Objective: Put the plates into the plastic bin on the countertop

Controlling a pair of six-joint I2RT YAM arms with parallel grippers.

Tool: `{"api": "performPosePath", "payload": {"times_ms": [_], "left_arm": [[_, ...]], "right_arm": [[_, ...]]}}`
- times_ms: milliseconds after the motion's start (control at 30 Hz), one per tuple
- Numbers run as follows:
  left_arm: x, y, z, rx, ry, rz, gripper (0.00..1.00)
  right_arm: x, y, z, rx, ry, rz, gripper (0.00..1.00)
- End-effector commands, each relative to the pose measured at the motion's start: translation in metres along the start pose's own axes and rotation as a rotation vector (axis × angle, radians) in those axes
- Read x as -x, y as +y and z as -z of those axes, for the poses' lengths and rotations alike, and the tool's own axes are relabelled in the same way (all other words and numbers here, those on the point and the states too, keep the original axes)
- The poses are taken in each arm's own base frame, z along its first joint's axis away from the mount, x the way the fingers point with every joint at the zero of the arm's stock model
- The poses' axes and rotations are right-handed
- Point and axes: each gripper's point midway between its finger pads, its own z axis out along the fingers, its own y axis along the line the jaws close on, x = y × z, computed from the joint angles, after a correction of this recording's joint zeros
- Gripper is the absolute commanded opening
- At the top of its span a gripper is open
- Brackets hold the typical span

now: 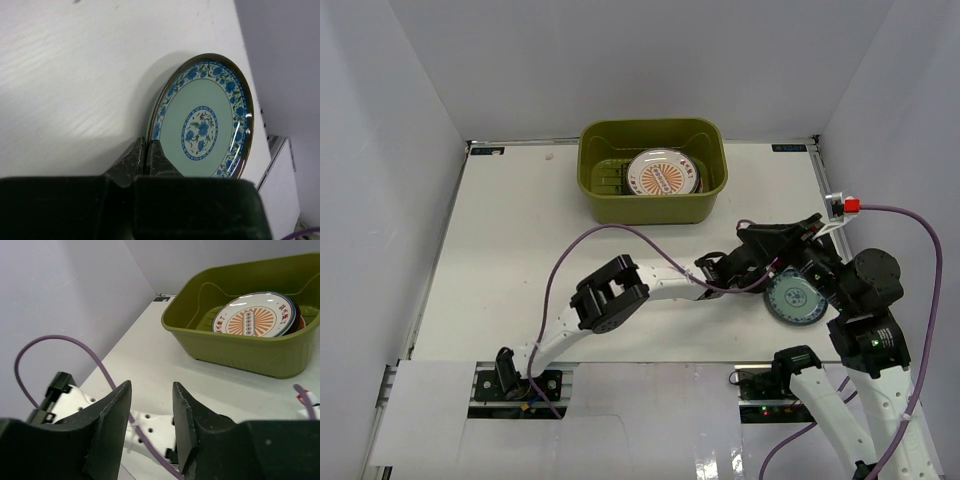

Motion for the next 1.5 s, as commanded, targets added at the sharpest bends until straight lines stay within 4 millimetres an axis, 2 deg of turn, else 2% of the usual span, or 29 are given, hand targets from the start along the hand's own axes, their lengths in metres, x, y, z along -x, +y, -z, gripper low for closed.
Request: {"api": "performPosePath", "payload": {"times_ms": [0,33,67,100,133,167,267,300,333,367,400,433,600,633,667,700,733,767,800,833,933,967,1100,1167,1200,1267,1300,1400,1467], "left_arm": [[0.03,-0.012,0.05,-0.013,-0.05,-0.106,0.0],[0.04,-0.018,0.064,-0.032,-0.073,-0.128,0.0],[0.035,0.0,0.077,-0.009,-0.06,-0.133,0.0],[0.069,-0.031,0.109,-0.081,-0.136,-0.128,0.0],[0.079,-0.033,0.124,-0.095,-0.154,-0.13,0.0],[0.101,-0.038,0.157,-0.117,-0.202,-0.122,0.0],[0.141,-0.033,0.203,-0.108,-0.3,-0.13,0.0],[0.156,-0.033,0.229,-0.11,-0.335,-0.128,0.0],[0.167,-0.028,0.24,-0.1,-0.349,-0.117,0.0],[0.19,-0.009,0.252,-0.066,-0.383,-0.087,0.0],[0.196,0.007,0.259,-0.043,-0.385,-0.069,0.0],[0.224,0.021,0.282,-0.034,-0.444,-0.046,0.0],[0.283,0.07,0.32,0.031,-0.523,0.02,0.0],[0.296,0.098,0.319,0.083,-0.53,0.047,0.0],[0.301,0.106,0.316,0.09,-0.515,0.043,0.0],[0.319,0.106,0.32,0.085,-0.542,0.037,0.0],[0.322,0.134,0.309,0.139,-0.514,0.062,0.0],[0.325,0.143,0.304,0.146,-0.494,0.056,0.0],[0.343,0.142,0.306,0.148,-0.516,0.053,0.0],[0.344,0.169,0.292,0.191,-0.492,0.076,0.0],[0.357,0.188,0.282,0.226,-0.474,0.082,0.0],[0.354,0.205,0.27,0.257,-0.453,0.092,0.0],[0.363,0.229,0.256,0.313,-0.442,0.096,0.02],[0.372,0.23,0.256,0.308,-0.442,0.081,0.18],[0.371,0.234,0.251,0.308,-0.424,0.083,0.39],[0.378,0.23,0.255,0.309,-0.423,0.058,0.68],[0.381,0.225,0.259,0.304,-0.43,0.047,0.98],[0.39,0.207,0.273,0.281,-0.45,0.012,0.98],[0.4,0.184,0.295,0.255,-0.488,-0.02,0.98]], "right_arm": [[0.013,0.005,0.003,0.002,-0.044,0.018,0.45],[0.015,0.003,0.004,-0.011,-0.055,0.021,0.47],[0.016,0.003,0.003,-0.014,-0.06,0.022,0.49],[0.019,0.004,0.003,-0.017,-0.069,0.024,0.5],[0.021,0.004,0.003,-0.016,-0.074,0.024,0.51],[0.024,0.005,0.003,-0.012,-0.083,0.024,0.53],[0.024,0.006,0.0,-0.007,-0.089,0.016,0.53],[0.026,0.005,-0.002,-0.003,-0.097,0.016,0.53],[0.023,0.002,-0.004,-0.009,-0.094,0.011,0.53],[0.021,0.0,-0.006,-0.01,-0.09,-0.002,0.53],[0.022,0.0,-0.008,-0.004,-0.1,-0.003,0.53],[0.017,-0.003,-0.011,-0.007,-0.089,-0.012,0.53],[0.008,-0.013,-0.022,-0.017,-0.06,-0.031,0.53],[0.008,-0.014,-0.024,-0.019,-0.06,-0.03,0.53],[0.006,-0.017,-0.027,-0.025,-0.051,-0.034,0.53],[0.005,-0.018,-0.028,-0.028,-0.046,-0.032,0.53],[0.001,-0.022,-0.031,-0.035,-0.034,-0.038,0.53],[0.0,-0.023,-0.032,-0.035,-0.031,-0.037,0.53],[-0.002,-0.025,-0.034,-0.038,-0.023,-0.041,0.53],[-0.006,-0.028,-0.036,-0.044,-0.01,-0.045,0.53],[-0.011,-0.031,-0.039,-0.052,0.009,-0.052,0.53],[-0.008,-0.03,-0.039,-0.052,0.006,-0.049,0.53],[-0.003,-0.03,-0.04,-0.061,0.01,-0.042,0.53],[-0.002,-0.03,-0.041,-0.067,0.013,-0.041,0.53],[0.0,-0.029,-0.04,-0.069,0.011,-0.04,0.53],[0.001,-0.028,-0.039,-0.071,0.008,-0.044,0.53],[0.003,-0.028,-0.039,-0.071,0.006,-0.045,0.53],[0.006,-0.027,-0.039,-0.077,0.001,-0.043,0.53],[0.008,-0.029,-0.039,-0.095,0.002,-0.039,0.54]]}}
